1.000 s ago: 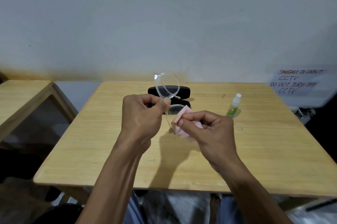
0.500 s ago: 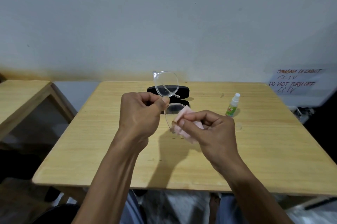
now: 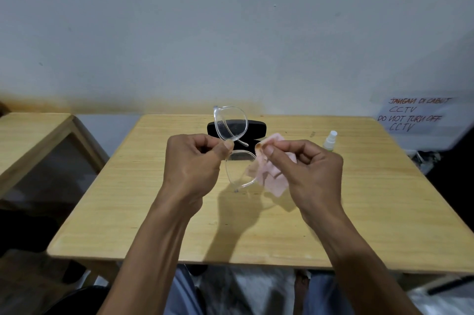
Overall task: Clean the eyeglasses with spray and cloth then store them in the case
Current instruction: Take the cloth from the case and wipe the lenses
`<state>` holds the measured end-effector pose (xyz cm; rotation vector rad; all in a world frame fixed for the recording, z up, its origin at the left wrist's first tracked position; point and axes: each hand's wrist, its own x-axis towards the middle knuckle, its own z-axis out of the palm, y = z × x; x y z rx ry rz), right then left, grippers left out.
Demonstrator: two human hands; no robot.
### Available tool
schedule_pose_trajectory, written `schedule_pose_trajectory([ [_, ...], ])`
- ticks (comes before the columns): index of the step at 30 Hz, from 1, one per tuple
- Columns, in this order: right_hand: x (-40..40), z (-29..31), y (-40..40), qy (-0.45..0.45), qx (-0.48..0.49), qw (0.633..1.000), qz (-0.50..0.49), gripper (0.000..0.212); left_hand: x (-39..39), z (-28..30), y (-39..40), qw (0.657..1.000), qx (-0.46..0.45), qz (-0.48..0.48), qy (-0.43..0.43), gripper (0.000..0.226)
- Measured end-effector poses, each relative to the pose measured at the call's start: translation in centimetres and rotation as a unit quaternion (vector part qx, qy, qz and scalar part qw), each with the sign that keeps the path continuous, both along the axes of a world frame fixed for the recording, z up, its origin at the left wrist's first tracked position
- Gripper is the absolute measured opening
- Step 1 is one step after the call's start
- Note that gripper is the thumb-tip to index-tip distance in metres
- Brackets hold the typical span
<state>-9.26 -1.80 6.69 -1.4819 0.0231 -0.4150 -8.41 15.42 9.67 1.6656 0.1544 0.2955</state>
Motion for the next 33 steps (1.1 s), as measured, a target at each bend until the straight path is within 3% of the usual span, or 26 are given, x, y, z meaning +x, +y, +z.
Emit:
schedule_pose_trajectory([
  [8, -0.4, 0.1, -1.2, -0.007, 0.027, 0.999, -0.017, 0.017, -0.4, -0.8, 1.7, 0.999, 0.038, -0.003, 0.01, 0.019],
  [17, -1.1, -0.5, -2.4, -0.019, 0.009, 1.0, -0.022, 0.017, -2.2, -0.6, 3.9, 0.978, 0.207, 0.004, 0.007, 0.015],
  [24, -2.4, -1.4, -4.0, -0.01, 0.005, 1.0, -0.017, 0.013, -2.6, -0.5, 8.4, 0.851, 0.523, 0.041, -0.016, 0.011],
  [30, -3.1, -2.2, -4.0, 0.002, 0.005, 1.0, -0.014, 0.013, -2.4, -4.5, 9.7, 0.757, 0.653, -0.015, -0.022, 0.018],
  [33, -3.4, -2.6, -4.0, 0.006, 0.001, 1.0, -0.008, 0.013, -2.2, -6.2, 10.0, 0.74, 0.672, -0.031, 0.0, 0.017],
])
